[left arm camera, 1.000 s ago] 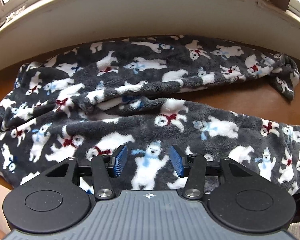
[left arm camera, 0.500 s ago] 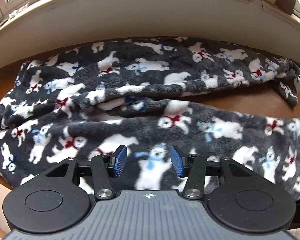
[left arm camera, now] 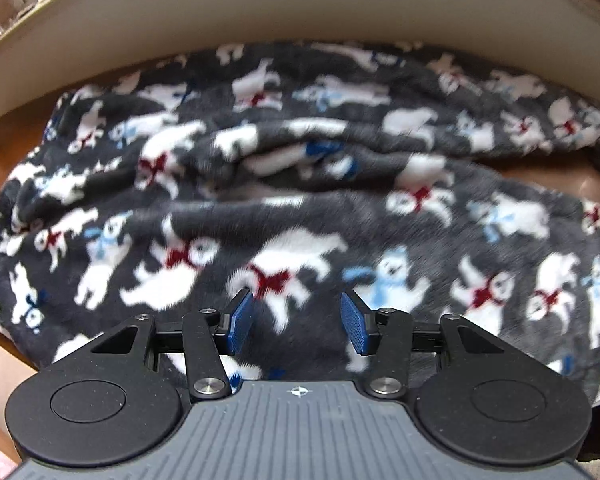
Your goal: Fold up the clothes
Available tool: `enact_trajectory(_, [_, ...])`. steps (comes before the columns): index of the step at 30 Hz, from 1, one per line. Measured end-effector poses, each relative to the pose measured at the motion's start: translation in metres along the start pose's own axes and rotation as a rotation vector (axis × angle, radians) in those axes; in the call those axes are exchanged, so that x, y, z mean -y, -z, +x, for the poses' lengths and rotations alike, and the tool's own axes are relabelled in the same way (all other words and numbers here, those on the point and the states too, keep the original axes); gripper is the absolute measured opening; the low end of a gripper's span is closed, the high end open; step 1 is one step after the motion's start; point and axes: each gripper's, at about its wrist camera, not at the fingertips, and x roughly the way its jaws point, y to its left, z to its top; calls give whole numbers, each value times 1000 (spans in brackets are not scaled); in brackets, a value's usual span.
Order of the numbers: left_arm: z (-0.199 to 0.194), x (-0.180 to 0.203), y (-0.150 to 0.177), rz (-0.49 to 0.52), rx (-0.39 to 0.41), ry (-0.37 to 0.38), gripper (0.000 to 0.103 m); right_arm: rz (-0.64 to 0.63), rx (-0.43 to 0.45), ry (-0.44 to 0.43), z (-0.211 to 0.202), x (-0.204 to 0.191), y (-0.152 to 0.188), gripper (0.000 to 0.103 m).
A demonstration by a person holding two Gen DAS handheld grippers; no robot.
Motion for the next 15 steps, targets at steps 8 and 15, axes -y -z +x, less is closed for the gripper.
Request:
enact_trajectory(8, [-15, -1, -9, -7, 55, -3, 56, 12, 85, -44, -18, 0, -38, 17])
enact_trajectory(15, [-34, 3, -27, -13, 120, 9, 58, -18, 120, -134, -2, -25, -84, 17])
